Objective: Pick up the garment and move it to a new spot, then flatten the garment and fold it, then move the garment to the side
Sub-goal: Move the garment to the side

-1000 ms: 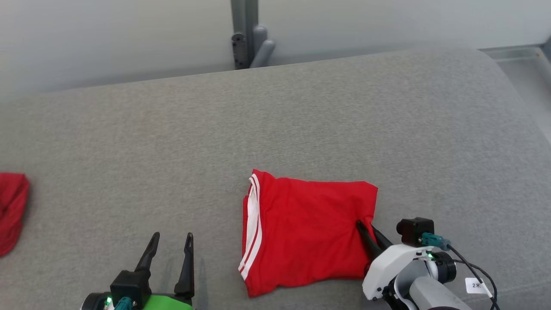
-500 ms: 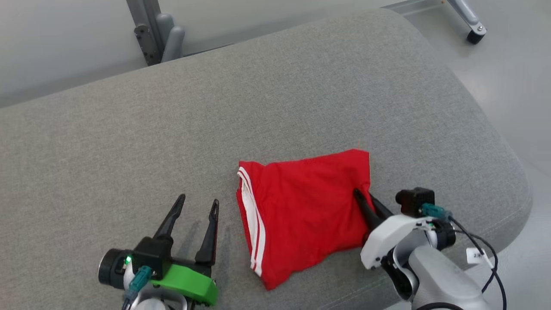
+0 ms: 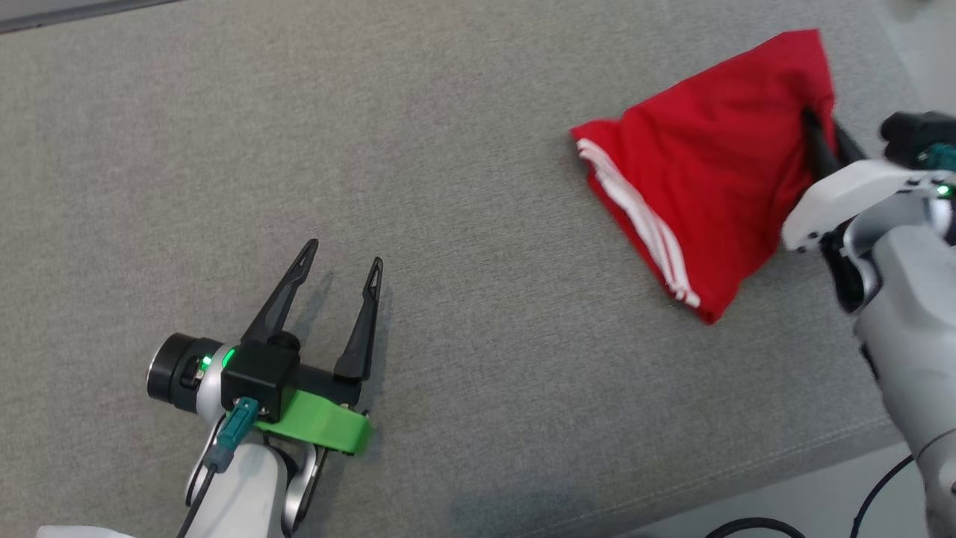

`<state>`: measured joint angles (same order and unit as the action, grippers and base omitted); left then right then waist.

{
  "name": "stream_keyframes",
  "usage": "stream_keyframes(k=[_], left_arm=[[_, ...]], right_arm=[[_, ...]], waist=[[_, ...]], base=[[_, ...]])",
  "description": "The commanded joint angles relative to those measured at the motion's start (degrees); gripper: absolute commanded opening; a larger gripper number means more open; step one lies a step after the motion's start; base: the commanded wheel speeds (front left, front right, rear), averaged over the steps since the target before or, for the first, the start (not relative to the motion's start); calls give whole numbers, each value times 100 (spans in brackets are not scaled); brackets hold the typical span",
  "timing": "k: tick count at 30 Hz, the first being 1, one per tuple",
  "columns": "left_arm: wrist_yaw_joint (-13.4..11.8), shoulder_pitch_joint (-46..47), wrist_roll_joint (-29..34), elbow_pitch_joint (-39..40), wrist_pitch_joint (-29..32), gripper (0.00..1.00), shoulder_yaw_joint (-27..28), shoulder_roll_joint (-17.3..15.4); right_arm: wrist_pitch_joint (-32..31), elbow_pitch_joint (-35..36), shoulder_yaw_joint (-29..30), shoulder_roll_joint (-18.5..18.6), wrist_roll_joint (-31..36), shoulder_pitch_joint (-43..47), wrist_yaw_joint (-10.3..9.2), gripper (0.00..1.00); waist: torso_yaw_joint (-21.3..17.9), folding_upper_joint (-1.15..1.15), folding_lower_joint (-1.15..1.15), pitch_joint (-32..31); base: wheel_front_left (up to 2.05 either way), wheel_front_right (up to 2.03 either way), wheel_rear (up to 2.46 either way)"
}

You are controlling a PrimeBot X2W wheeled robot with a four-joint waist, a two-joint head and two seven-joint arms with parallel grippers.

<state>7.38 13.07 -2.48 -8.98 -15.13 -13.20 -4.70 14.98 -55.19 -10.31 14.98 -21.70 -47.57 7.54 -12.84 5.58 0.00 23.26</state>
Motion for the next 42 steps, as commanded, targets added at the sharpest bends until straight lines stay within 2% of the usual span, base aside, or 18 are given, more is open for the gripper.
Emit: stream_keyframes(k=[1, 5, 10, 14, 15, 16, 19, 23, 26, 28, 33, 42], left_arm=[[14, 109, 41, 44, 2, 100, 1, -58], [17, 210, 72, 103, 2, 100, 5, -115], [17, 218, 91, 165, 1, 100, 33, -114], [18, 231, 111, 171, 1, 100, 25, -99], [18, 229, 111, 174, 1, 100, 30, -98], [19, 222, 111, 173, 1, 100, 38, -101], [19, 199, 112, 155, 1, 100, 65, -102], [18, 158, 103, 100, 1, 100, 113, -82], [-3, 83, 78, 39, 1, 100, 182, -60], [-62, -22, 39, -14, 1, 100, 304, -30], [-115, -154, -24, -125, 1, 100, 513, 41], [-127, -449, -123, -326, 1, 100, 718, 130]], right_arm=[[17, -101, 171, 113, 117, -157, -11, 0], [17, -422, 1053, 534, 523, -495, -11, 0], [17, -634, 2120, 986, 1210, -511, -11, 0], [17, -542, 2869, 1129, 1859, -365, -11, 0], [18, -442, 3068, 1136, 2017, -338, -11, 37], [17, -332, 3238, 1130, 2248, -301, -11, 100], [17, -14, 3690, 967, 2776, -228, -11, 100], [17, 342, 3837, 773, 3081, -252, -11, 100], [17, 702, 3508, 475, 3035, -215, -10, 100], [16, 1135, 3086, 174, 2756, 13, -11, 100], [16, 1790, 2422, -283, 2336, 477, -11, 100], [16, 2522, 1504, -674, 1865, 1573, -11, 100]], waist=[[820, 1, 0, 906], [940, 1, 0, 1085], [1008, 1, 0, 1081], [1033, 1, 0, 1028], [1031, 1, 0, 1018], [1027, 1, 0, 1007], [1004, 1, 0, 958], [991, 1, 0, 866], [987, 1, 0, 703], [996, 1, 0, 479], [1006, 1, 0, 175], [1171, 1, 0, -357]], base=[[0, 0, 0], [0, 0, 0], [0, 0, 0], [0, 0, 0], [0, 0, 0], [0, 0, 0], [0, 0, 0], [0, 0, 0], [0, 0, 0], [0, 0, 0], [0, 0, 0], [0, 0, 0]])
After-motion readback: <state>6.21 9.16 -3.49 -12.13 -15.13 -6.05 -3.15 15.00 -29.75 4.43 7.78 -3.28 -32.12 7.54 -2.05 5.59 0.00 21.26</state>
